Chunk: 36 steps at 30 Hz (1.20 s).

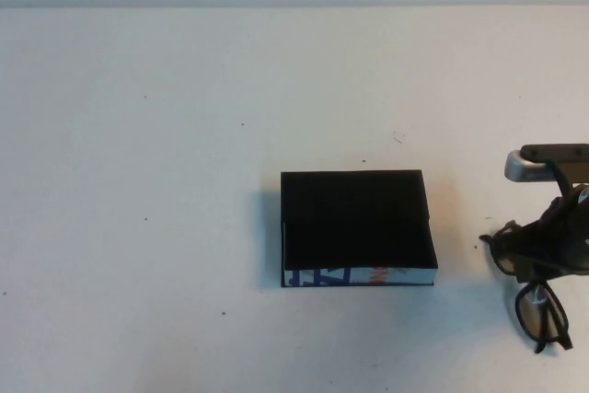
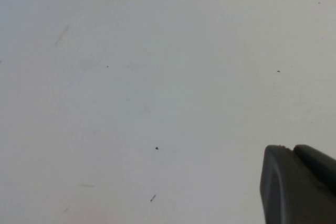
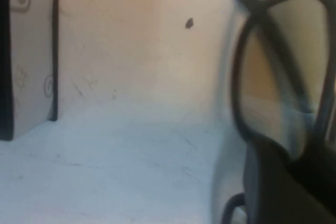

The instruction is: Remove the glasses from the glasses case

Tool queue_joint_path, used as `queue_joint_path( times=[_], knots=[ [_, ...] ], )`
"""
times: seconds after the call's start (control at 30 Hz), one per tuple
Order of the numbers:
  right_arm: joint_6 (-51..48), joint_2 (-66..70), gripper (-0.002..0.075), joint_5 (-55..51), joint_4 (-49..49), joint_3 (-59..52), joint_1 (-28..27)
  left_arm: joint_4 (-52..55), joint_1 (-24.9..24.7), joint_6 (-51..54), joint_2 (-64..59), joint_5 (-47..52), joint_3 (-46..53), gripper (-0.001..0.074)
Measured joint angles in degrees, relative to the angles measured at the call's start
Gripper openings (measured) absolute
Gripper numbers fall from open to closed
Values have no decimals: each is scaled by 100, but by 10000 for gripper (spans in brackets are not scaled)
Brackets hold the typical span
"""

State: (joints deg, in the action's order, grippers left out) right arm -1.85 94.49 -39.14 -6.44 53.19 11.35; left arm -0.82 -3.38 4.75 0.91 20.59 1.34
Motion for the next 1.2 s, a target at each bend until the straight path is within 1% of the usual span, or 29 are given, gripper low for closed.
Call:
queue_joint_path(
  times=[0.1,0.2,0.33,0.5,0.63,0.77,0.83,0.93,1.03,1.1,1.2],
  knots=[
    [0,0,216,-45,0,0,0,0,0,0,0,0,0,-4],
    [0,-110,253,-220,-4,0,0,0,0,0,0,0,0,-4],
    [0,-636,263,-486,-13,0,0,0,0,0,0,0,0,-4],
    [0,-2093,265,-511,-37,-90,0,0,0,0,0,0,0,-4],
    [0,-3370,265,-219,-76,-473,0,0,0,0,0,0,0,-5],
    [0,-4644,260,250,-96,-1151,0,0,0,0,0,0,0,-4],
    [0,-5223,248,460,-95,-1452,0,0,0,0,0,0,0,-4],
    [0,-5907,209,672,-95,-1816,0,0,0,0,0,0,0,-4],
    [0,-6383,133,737,-95,-2005,0,0,0,0,0,0,0,-4],
    [0,-6613,57,737,-95,-2083,0,0,0,0,0,0,0,-4],
    [0,-6794,3,596,-95,-2114,0,0,0,0,0,0,0,-4]
  ],
)
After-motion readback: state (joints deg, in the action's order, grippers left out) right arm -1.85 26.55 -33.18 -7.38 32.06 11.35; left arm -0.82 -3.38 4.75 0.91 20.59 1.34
